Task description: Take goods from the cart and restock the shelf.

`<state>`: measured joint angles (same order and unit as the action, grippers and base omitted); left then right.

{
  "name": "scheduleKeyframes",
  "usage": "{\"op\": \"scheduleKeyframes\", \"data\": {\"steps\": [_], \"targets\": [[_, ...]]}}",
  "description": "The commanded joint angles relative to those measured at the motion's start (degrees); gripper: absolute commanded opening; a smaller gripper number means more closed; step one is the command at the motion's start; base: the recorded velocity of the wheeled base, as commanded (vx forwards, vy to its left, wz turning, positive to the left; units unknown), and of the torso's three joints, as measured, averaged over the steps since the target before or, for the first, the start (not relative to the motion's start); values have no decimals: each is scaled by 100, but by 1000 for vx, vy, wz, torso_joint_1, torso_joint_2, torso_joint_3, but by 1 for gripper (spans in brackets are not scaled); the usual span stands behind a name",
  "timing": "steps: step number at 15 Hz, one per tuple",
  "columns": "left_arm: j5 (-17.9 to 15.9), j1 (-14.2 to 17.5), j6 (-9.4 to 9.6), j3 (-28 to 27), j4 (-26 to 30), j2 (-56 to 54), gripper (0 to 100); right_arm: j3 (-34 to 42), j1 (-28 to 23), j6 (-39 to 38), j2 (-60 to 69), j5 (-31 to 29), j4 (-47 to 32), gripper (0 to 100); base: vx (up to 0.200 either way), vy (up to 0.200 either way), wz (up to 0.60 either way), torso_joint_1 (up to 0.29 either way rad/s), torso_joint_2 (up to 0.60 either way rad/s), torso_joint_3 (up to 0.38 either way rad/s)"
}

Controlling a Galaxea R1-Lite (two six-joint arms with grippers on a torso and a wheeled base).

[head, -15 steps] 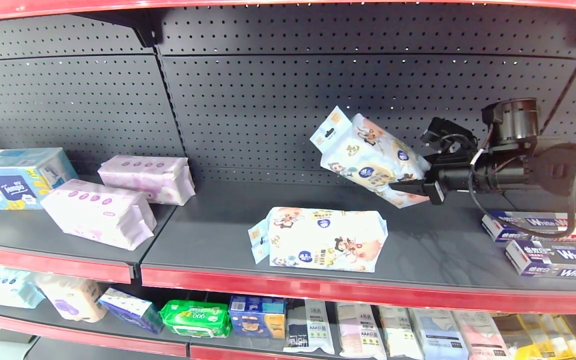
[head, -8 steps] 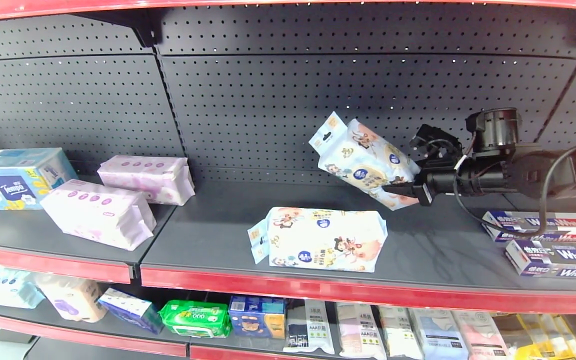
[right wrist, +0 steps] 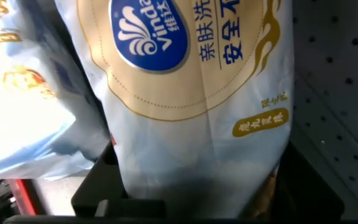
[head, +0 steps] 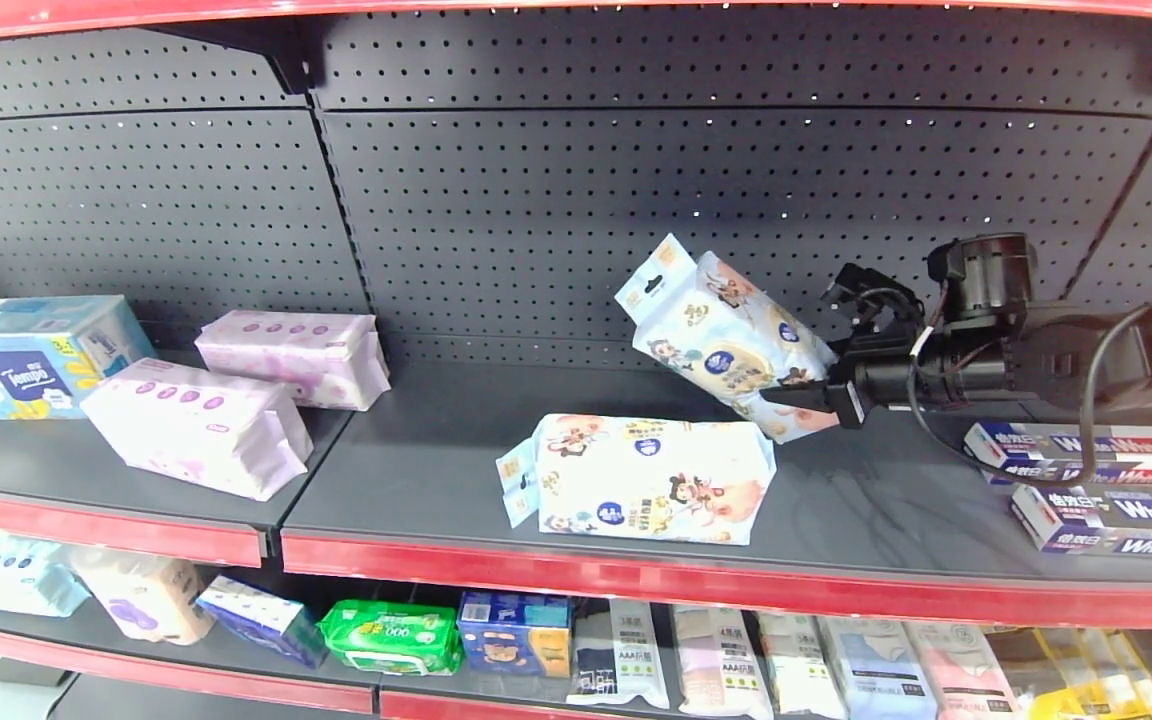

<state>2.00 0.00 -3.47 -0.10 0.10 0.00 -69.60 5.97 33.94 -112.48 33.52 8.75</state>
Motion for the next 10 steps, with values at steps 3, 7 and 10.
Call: {"op": "scheduleKeyframes", "data": {"steps": [3, 7, 10], "targets": [[2, 0, -4, 1, -1, 0, 100, 403, 44, -45, 341, 14, 4, 0, 0, 0, 0, 0, 0, 0], [2, 0, -4, 1, -1, 0, 100, 667, 141, -45, 631, 14, 4, 0, 0, 0, 0, 0, 0, 0], [2, 0, -4, 1, -1, 0, 100, 842, 176, -54, 772, 14, 4, 0, 0, 0, 0, 0, 0, 0]]}}
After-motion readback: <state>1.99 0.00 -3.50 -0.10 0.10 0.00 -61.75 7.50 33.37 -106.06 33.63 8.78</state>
